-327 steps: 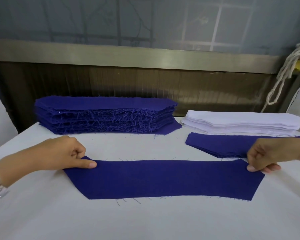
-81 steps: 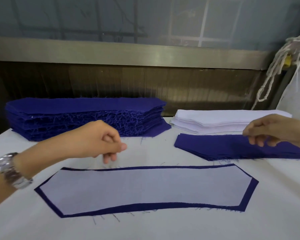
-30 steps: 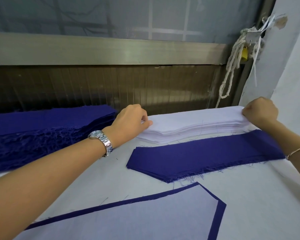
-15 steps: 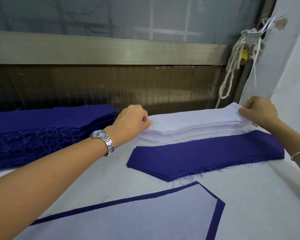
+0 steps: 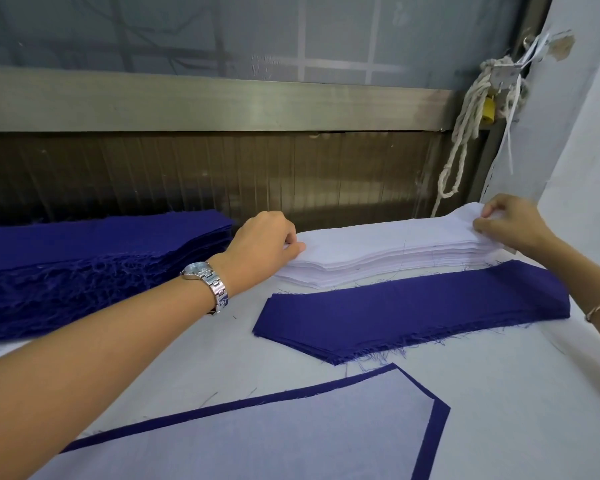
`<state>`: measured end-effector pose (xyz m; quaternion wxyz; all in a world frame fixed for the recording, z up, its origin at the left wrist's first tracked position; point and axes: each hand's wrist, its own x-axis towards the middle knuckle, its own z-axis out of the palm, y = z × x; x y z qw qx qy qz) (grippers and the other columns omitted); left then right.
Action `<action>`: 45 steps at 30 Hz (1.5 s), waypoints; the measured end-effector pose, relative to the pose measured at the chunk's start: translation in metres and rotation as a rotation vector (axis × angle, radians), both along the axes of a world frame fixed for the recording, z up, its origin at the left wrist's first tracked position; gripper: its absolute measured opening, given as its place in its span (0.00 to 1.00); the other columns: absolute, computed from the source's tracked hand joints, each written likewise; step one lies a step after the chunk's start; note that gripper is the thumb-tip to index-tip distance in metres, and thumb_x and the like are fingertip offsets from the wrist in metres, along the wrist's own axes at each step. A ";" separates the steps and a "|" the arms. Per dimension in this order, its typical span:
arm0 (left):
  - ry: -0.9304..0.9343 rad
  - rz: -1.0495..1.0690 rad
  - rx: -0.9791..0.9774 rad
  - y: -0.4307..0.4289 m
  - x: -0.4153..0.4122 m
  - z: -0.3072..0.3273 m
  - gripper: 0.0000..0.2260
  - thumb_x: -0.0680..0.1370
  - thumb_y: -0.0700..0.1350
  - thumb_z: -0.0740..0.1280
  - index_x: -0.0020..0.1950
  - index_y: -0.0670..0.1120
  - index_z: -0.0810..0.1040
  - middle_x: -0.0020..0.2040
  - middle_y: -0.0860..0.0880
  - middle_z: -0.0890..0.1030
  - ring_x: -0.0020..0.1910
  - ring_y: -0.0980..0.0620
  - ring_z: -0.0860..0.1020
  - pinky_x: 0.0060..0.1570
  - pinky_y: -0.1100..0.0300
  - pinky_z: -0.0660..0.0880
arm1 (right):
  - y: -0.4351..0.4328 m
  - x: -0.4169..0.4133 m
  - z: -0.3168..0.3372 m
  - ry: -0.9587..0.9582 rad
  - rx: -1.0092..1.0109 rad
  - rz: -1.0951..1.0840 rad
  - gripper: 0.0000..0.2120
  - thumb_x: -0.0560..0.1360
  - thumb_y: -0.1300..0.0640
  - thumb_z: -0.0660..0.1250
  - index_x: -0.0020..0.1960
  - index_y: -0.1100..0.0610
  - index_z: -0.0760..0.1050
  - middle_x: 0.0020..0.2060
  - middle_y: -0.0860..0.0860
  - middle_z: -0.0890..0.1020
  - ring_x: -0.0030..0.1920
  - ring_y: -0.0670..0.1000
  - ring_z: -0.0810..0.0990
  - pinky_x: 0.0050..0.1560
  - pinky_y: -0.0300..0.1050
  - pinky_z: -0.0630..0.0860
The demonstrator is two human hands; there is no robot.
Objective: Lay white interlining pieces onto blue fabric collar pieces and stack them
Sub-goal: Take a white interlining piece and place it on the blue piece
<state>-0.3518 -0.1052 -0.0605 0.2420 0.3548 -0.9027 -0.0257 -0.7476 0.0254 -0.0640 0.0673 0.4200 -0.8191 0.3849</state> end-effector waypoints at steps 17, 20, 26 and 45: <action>0.050 -0.003 0.206 -0.007 -0.004 0.015 0.10 0.76 0.47 0.74 0.46 0.40 0.84 0.44 0.45 0.84 0.45 0.47 0.82 0.52 0.49 0.80 | 0.016 -0.022 -0.009 -0.089 -0.260 0.004 0.10 0.76 0.70 0.65 0.52 0.64 0.83 0.46 0.60 0.82 0.42 0.58 0.74 0.42 0.44 0.75; 0.029 0.004 0.191 -0.009 -0.004 0.012 0.14 0.76 0.49 0.73 0.58 0.42 0.81 0.54 0.44 0.81 0.54 0.47 0.79 0.58 0.49 0.78 | 0.020 -0.025 -0.011 -0.168 -0.304 0.016 0.09 0.75 0.70 0.66 0.50 0.62 0.82 0.46 0.58 0.81 0.45 0.57 0.76 0.48 0.51 0.74; -0.057 0.032 0.058 -0.014 -0.006 0.007 0.18 0.78 0.52 0.70 0.67 0.50 0.76 0.64 0.47 0.76 0.66 0.45 0.69 0.57 0.52 0.69 | 0.022 -0.029 -0.016 -0.284 -0.353 -0.001 0.07 0.74 0.71 0.66 0.49 0.66 0.82 0.36 0.49 0.81 0.39 0.48 0.76 0.46 0.43 0.74; 0.552 -0.143 0.187 0.014 0.039 0.037 0.09 0.80 0.47 0.69 0.52 0.42 0.82 0.45 0.52 0.85 0.37 0.62 0.83 0.37 0.71 0.77 | 0.036 -0.001 0.024 -0.324 -0.508 -0.017 0.12 0.78 0.64 0.69 0.60 0.66 0.80 0.39 0.49 0.80 0.39 0.43 0.75 0.40 0.29 0.73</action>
